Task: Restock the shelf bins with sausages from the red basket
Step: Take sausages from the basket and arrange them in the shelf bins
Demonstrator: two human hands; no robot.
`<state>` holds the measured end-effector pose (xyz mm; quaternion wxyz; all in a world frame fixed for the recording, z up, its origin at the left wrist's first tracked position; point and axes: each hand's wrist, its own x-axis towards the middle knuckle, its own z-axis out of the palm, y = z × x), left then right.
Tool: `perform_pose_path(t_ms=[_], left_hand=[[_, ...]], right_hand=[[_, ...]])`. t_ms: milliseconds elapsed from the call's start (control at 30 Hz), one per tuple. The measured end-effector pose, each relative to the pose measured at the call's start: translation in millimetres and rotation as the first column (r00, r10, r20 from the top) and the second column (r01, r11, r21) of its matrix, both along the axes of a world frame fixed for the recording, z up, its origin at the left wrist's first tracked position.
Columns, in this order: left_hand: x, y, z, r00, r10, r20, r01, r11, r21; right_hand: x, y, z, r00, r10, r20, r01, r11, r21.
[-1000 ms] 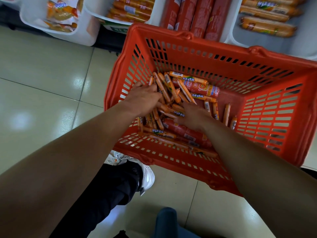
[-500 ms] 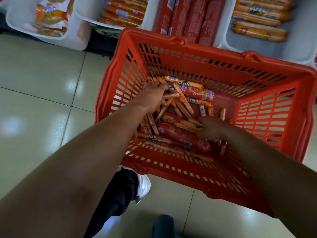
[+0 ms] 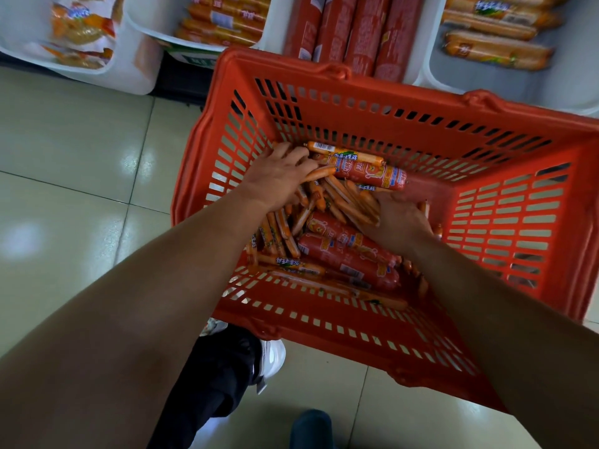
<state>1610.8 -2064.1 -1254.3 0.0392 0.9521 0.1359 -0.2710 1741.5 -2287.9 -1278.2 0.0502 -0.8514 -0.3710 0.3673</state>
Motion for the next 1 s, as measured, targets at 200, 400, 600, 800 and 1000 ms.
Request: perform_pose_path(t_ms=[200,400,600,800,1000], left_hand=[[4.6,1.6,-6.5,0.995,-0.047,0.091,0.047,0.999,0.007],[-0.5,5.9,-14.7,0.984,-0.139,0.107,0.139,0.990,0.014],[6.2,4.7,-12.5,0.972,-0.194,0.131,0.189,0.981,0.046],[17.1,-1.9,2.6,0.994,-0.089,-0.059,0.090,0.996,0.002],[8.8,-21.6,2.3,0.992,0.062,-0.105,-0.067,0.997,-0.037]], right_hand=[[-8.6,4.8,-7.0,0.995,0.047,-0.092,-0.041,0.997,0.061],[-0.5,22.2,-7.5,0.985,0.109,-0.133,-0.115,0.993,-0.037],[7.9,25.1,-6.0,0.953,0.213,-0.218,-0.241,0.963,-0.116],[2.8,7.8,-14.3,0.958,0.022,-0.285,-0.034,0.999,-0.038],[5.9,9.4,-8.0,0.958,-0.015,-0.287,-0.001,0.998,-0.056]])
